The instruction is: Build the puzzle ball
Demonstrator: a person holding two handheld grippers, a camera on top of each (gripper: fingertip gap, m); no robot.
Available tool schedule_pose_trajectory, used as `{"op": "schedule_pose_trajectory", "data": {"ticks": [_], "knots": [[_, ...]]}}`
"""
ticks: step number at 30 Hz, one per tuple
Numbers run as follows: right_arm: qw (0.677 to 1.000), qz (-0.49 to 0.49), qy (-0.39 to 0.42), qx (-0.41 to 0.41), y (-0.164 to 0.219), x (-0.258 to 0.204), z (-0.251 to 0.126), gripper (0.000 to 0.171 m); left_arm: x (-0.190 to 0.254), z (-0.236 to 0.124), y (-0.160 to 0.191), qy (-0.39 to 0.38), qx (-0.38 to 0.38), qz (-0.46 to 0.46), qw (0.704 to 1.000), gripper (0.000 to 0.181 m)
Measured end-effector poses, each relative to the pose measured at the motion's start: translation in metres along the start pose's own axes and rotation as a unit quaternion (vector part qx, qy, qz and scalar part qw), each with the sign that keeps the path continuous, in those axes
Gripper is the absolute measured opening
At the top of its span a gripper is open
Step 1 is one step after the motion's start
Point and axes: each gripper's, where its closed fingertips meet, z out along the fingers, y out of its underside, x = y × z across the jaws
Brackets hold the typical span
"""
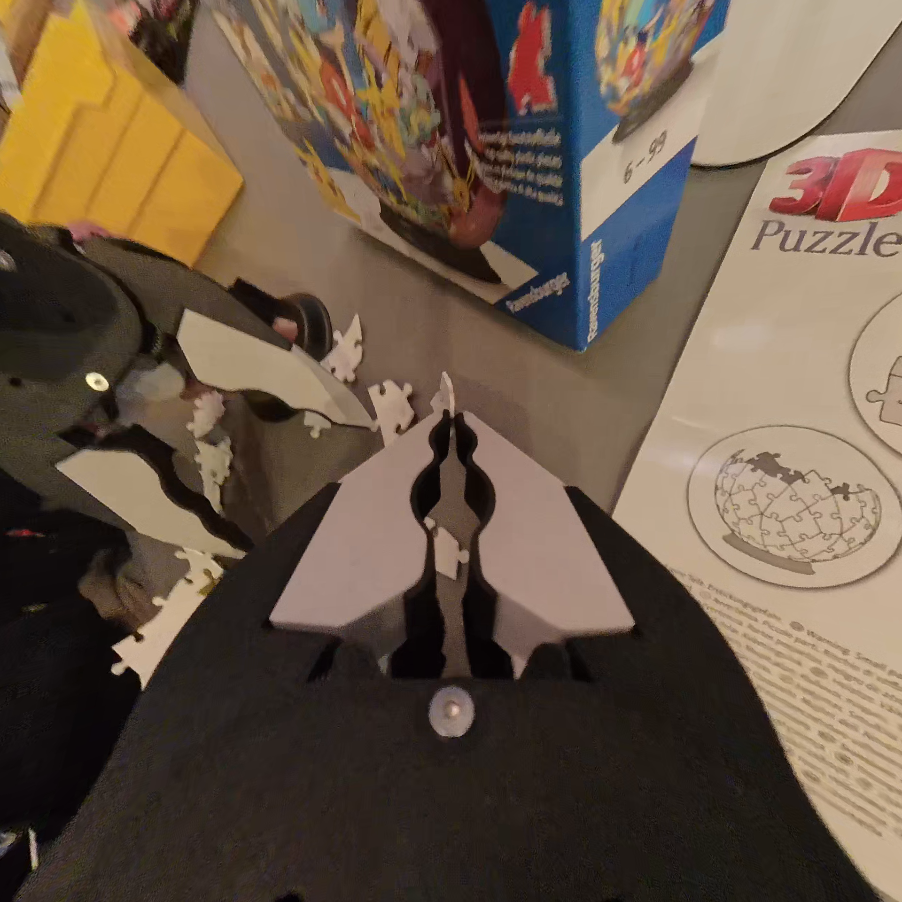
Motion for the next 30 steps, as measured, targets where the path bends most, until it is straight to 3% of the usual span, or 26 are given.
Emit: {"op": "schedule_pose_trajectory", "data": {"ticks": [6,13,18,24,30], "knots": [[0.996,0.064,-0.053,0.021,-0.014,-0.015,0.021,0.001,0.001,-0.001,-0.005,0.009,0.015,-0.002,1.0,0.098],[0.995,0.074,-0.072,0.006,-0.013,-0.027,0.037,0.001,-0.003,-0.005,0.001,0.005,0.026,-0.021,0.999,0.096],[0.995,0.071,-0.071,0.0,-0.012,-0.033,0.041,0.001,-0.003,-0.009,0.009,-0.001,0.016,-0.014,1.0,0.094],[0.996,0.069,-0.064,0.0,-0.01,-0.036,0.047,0.0,-0.014,-0.033,0.006,-0.02,0.064,-0.038,0.997,0.092],[0.996,0.068,-0.059,0.006,-0.006,-0.038,0.047,0.001,-0.023,-0.019,0.011,-0.022,0.031,-0.039,0.999,0.093]]}}
